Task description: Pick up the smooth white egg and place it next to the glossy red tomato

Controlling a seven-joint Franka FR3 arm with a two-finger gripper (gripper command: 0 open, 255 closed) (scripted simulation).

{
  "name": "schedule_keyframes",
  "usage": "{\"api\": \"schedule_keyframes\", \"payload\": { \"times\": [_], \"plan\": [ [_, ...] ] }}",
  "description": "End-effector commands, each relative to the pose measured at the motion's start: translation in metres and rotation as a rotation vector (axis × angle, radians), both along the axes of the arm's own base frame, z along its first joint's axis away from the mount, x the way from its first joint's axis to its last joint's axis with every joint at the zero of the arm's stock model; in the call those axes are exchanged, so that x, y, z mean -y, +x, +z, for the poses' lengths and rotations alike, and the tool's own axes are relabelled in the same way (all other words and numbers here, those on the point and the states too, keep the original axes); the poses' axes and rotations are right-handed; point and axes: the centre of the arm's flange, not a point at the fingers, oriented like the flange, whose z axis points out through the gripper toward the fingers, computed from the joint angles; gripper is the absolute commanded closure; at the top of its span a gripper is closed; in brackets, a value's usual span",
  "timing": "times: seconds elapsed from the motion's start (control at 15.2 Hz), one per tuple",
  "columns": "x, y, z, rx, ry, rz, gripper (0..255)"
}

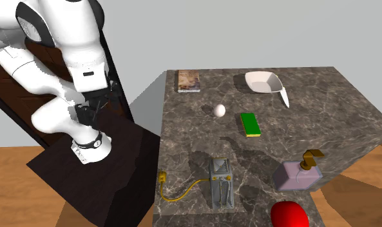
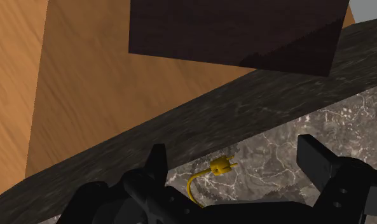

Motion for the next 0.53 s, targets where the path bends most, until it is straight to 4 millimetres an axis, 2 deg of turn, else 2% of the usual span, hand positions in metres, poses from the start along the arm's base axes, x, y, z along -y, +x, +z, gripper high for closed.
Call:
{"api": "schedule_keyframes", "payload": {
  "times": [0.0,0.46],
  "plan": [
    [0.0,0.0,0.0,0.0,0.0,0.0,0],
    [-0.05,0.03,-0.056,0.039,0.087,0.033,0]
  ]
}}
